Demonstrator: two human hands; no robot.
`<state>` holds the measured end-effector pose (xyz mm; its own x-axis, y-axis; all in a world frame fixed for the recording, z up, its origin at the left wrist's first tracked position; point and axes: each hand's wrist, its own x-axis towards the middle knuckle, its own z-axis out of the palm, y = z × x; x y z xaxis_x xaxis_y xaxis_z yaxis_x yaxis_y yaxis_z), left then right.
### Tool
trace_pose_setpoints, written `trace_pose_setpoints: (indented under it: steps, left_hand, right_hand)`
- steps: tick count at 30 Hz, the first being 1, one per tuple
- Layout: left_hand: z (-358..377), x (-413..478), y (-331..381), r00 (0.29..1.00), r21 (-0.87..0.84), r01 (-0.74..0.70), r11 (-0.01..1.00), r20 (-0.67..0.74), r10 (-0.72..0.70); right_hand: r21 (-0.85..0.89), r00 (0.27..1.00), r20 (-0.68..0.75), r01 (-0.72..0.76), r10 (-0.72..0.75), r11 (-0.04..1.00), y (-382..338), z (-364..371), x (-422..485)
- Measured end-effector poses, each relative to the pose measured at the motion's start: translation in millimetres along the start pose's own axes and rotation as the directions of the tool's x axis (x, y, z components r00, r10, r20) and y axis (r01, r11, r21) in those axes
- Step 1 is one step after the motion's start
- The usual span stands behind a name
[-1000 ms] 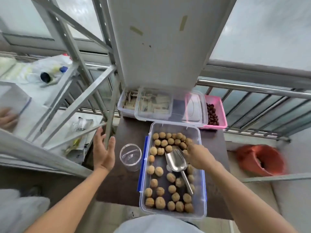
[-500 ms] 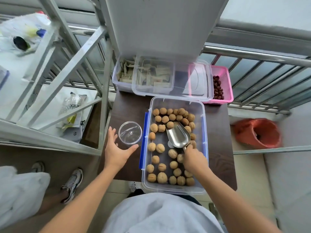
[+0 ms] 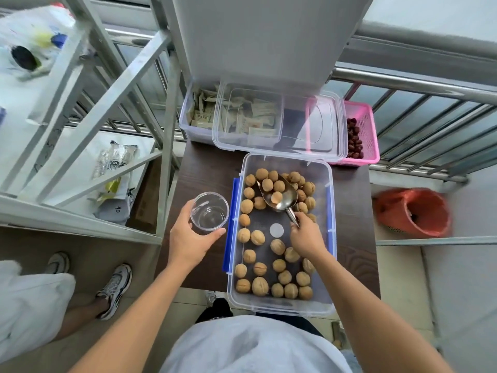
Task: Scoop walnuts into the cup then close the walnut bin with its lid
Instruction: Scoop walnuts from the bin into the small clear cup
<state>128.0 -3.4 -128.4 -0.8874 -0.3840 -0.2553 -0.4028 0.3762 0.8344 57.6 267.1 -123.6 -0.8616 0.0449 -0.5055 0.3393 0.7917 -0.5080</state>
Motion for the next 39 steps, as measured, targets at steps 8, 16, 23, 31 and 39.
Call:
trace_pose_setpoints:
  steps: [8, 16, 23, 31, 39]
  left_hand:
    - [-4, -5, 17, 1.000, 0.050, 0.000, 0.999, -0.023, 0.002]
    - [-2, -6, 22, 0.999, 0.095, -0.047, 0.994, 0.001, 0.047]
    - [-1, -2, 26, 0.991, 0.106, -0.133, 0.985, 0.018, 0.132]
    - [-1, -3, 30, 0.991, 0.086, -0.124, 0.989, 0.059, 0.119]
    - [-6, -5, 31, 0.992, 0.040, -0.123, 0.992, 0.025, 0.122]
  right_hand:
    - [0.216, 0.999, -0.008, 0.043, -0.043, 0.976, 24, -3, -28]
    - [0.227, 0.996, -0.006, 0.088, -0.088, 0.970, 30, -21, -53]
    - [0.163, 0.968, 0.076, 0.224, -0.239, 0.961, 6, -71, -83]
    - [-0.180, 0.895, 0.258, 0.414, -0.363, 0.892, -59, -112, -104]
    - [-0.263, 0.884, 0.270, 0.450, -0.382, 0.853, -77, -120, -105]
